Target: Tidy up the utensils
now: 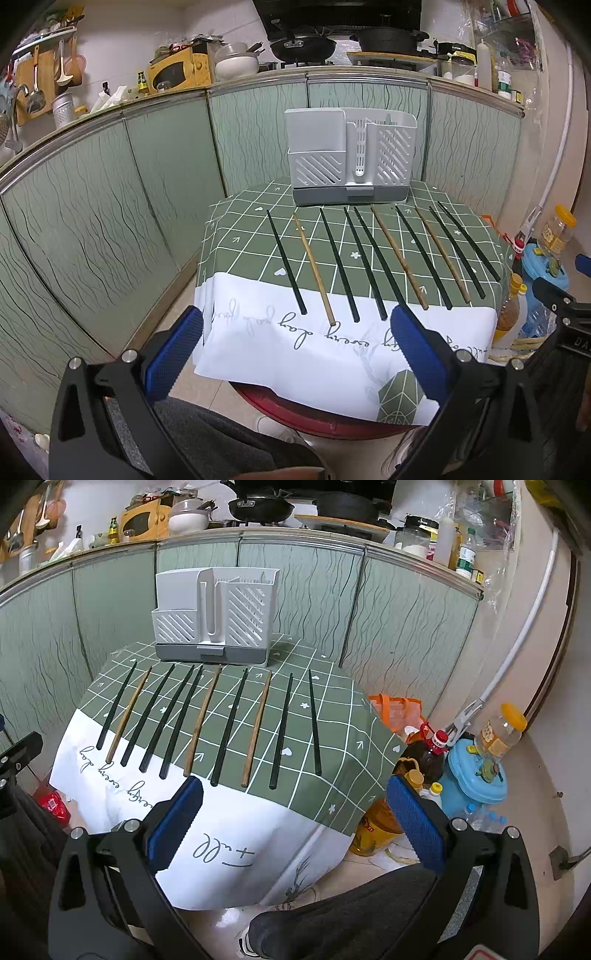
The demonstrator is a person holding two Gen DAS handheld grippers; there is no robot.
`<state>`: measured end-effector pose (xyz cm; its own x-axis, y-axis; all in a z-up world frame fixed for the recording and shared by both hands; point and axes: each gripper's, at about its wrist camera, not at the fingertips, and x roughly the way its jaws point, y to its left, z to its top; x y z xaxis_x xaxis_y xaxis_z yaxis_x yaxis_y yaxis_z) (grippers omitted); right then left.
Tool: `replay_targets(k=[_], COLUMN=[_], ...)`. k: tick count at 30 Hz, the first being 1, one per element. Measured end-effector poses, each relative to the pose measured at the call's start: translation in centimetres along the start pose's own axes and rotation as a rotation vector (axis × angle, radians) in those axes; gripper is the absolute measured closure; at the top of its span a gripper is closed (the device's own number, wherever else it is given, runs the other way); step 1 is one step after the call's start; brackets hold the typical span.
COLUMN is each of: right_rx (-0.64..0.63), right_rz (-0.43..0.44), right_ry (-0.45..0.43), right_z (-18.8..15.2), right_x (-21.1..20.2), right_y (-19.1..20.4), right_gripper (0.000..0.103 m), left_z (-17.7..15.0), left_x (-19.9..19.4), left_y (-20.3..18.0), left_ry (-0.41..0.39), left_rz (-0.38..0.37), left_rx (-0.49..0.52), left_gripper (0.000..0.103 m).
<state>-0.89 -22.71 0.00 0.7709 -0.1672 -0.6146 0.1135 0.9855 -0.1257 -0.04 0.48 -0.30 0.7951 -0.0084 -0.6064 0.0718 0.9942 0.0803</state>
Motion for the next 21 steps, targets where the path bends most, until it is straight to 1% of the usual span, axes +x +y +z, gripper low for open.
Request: replay_targets(k=[8, 21], right_rx=[0.02, 0.018], right_rz=[-0.003, -0.011], right_ry=[-0.026, -0.03], right_z=[0.3, 0.5], right_x=[-0.6, -0.8], right_y=[-0.5, -0.7], right_gripper=[0.007, 0.008], left_z=[0.6, 1.0], left_x=[-0.9, -1.3], left_y=[-0.1, -0.2], left_ry=[-0.02, -0.031], left_rz=[0.003, 0.01], left_rx=[-0.007, 0.002], left_gripper=[0.004, 0.004])
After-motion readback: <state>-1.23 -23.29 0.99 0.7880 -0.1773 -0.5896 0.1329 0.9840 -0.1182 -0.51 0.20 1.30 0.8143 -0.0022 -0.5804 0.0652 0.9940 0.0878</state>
